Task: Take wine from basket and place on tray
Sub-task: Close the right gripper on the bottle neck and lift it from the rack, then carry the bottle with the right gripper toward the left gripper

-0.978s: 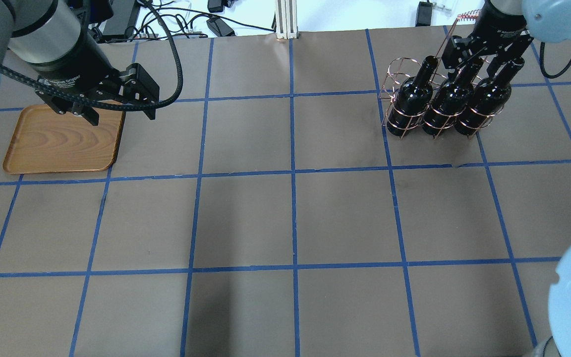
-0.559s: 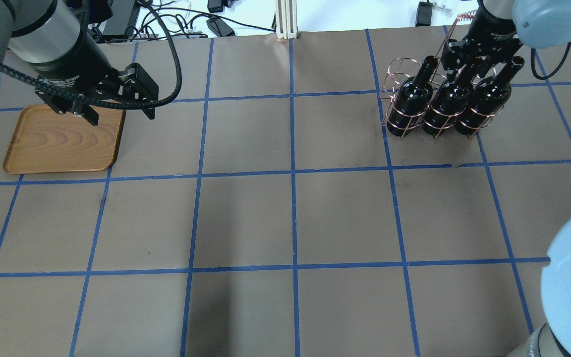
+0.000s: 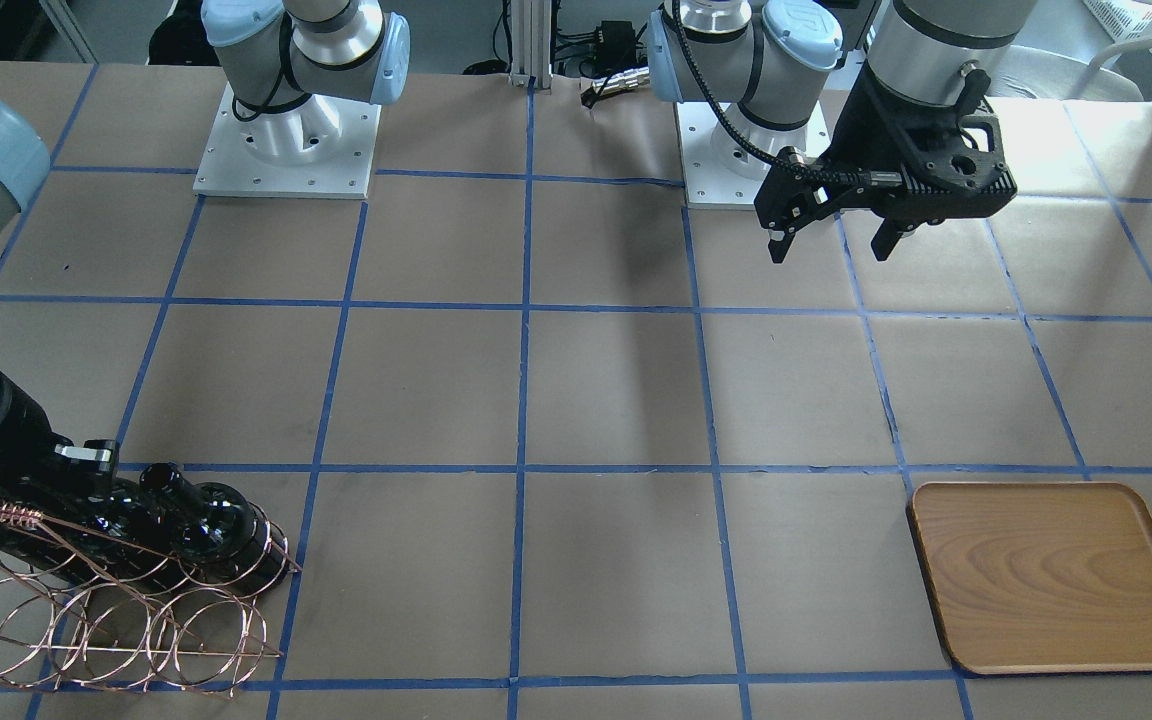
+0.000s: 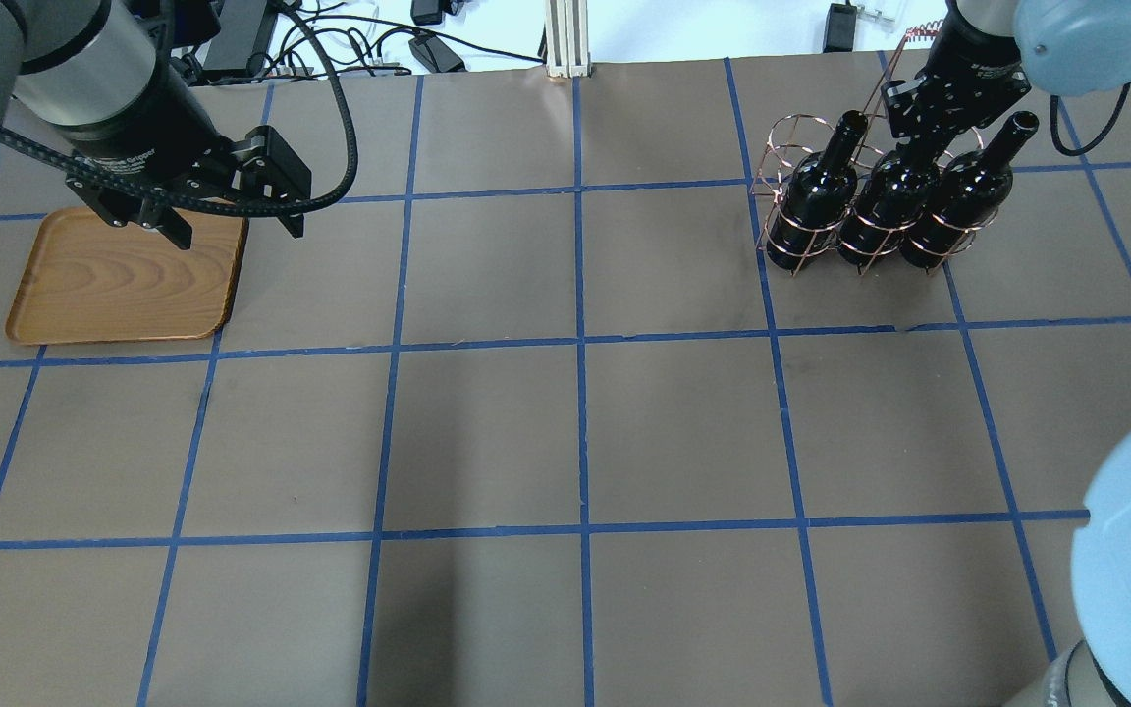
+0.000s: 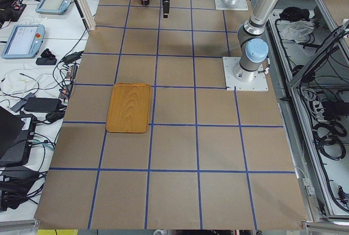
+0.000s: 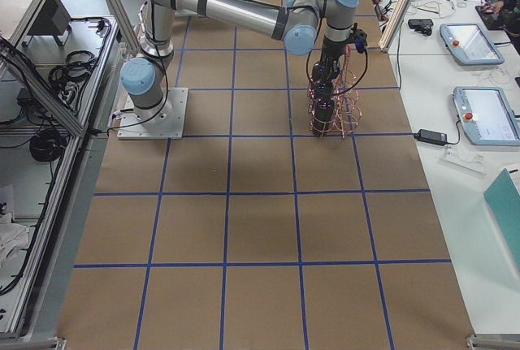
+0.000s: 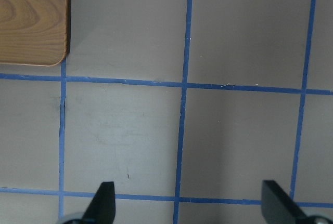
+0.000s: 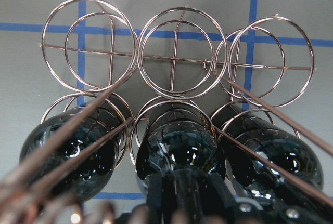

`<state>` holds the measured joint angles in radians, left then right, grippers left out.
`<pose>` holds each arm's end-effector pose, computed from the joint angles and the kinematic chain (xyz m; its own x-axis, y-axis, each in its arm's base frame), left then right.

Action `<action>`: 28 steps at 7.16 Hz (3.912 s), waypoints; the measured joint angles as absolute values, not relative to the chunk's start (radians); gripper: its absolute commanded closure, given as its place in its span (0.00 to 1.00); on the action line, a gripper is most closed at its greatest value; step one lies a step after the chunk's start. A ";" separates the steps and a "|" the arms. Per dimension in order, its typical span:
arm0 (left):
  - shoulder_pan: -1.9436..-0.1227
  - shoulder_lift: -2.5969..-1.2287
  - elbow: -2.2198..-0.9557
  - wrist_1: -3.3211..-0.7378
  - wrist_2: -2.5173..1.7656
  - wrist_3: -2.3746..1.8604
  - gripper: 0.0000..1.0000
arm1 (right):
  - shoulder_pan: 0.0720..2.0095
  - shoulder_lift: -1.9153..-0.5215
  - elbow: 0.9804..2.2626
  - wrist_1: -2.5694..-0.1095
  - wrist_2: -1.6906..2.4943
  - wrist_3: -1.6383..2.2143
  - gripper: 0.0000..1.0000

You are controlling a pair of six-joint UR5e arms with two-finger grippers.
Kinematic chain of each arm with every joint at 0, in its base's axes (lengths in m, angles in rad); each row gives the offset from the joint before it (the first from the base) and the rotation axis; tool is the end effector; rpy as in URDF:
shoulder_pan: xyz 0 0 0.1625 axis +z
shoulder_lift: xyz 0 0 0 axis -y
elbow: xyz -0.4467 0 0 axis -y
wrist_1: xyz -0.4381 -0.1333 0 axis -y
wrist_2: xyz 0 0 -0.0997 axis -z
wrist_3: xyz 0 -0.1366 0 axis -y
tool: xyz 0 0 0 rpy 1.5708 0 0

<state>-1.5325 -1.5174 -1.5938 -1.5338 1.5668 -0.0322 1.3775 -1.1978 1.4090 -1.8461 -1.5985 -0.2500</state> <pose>-0.1137 -0.5275 0.4923 -0.9975 -0.0701 0.0062 -0.0704 0.9953 -0.0672 -0.0072 -0.7112 0.3568 -0.9976 -0.0546 0.0426 -0.0569 0.9969 -0.0552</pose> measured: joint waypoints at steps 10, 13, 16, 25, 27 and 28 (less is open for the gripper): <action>-1.520 -1.513 -1.607 -1.531 1.572 -0.001 0.00 | 1.521 -1.506 1.516 -1.522 -1.601 0.012 0.92; -1.484 -1.512 -1.598 -1.534 1.573 0.090 0.00 | 1.760 -1.448 1.585 -1.680 -1.602 0.369 0.92; -1.469 -1.513 -1.596 -1.535 1.573 0.102 0.00 | 1.949 -1.361 1.589 -1.824 -1.602 0.663 0.92; -1.467 -1.512 -1.598 -1.534 1.574 0.103 0.00 | 2.158 -1.287 1.576 -1.923 -1.604 0.933 0.92; -1.466 -1.512 -1.596 -1.544 1.573 0.103 0.00 | 2.170 -1.287 1.572 -1.923 -1.603 0.944 0.91; -1.466 -1.512 -1.596 -1.547 1.571 0.103 0.00 | 2.176 -1.286 1.571 -1.924 -1.603 0.957 0.91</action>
<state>-1.4665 -1.5120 -1.5959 -1.5469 1.5713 0.1028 2.1761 -1.2862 1.5714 -1.9238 -1.6030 0.9573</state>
